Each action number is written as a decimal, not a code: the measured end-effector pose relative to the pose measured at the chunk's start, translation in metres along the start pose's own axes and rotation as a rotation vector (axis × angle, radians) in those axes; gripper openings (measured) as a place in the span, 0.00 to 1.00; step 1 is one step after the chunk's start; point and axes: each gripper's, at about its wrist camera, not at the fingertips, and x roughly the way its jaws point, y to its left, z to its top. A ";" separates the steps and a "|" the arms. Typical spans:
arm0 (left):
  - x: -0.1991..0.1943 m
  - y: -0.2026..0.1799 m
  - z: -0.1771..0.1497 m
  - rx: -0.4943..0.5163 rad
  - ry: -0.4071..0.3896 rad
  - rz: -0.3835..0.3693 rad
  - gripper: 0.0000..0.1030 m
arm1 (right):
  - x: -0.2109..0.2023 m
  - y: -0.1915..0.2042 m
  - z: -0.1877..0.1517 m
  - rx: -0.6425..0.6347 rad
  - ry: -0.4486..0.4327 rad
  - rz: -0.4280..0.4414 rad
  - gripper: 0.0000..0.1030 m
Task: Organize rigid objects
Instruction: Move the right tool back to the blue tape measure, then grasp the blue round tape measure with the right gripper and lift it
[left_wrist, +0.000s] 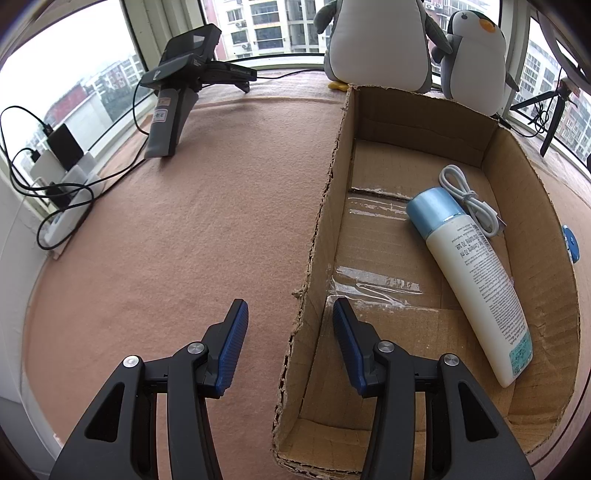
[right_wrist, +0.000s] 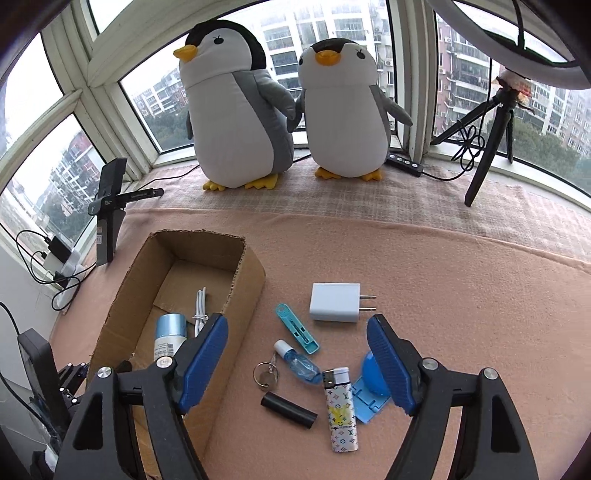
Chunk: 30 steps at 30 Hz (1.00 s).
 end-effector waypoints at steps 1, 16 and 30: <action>0.000 0.000 0.000 0.001 0.000 0.001 0.45 | -0.001 -0.008 0.001 0.012 0.001 -0.008 0.72; 0.000 0.000 0.000 0.002 -0.001 0.002 0.46 | 0.032 -0.066 -0.010 0.104 0.158 -0.085 0.72; 0.001 -0.001 0.001 0.000 -0.001 0.001 0.46 | 0.071 -0.072 -0.009 0.156 0.262 -0.123 0.68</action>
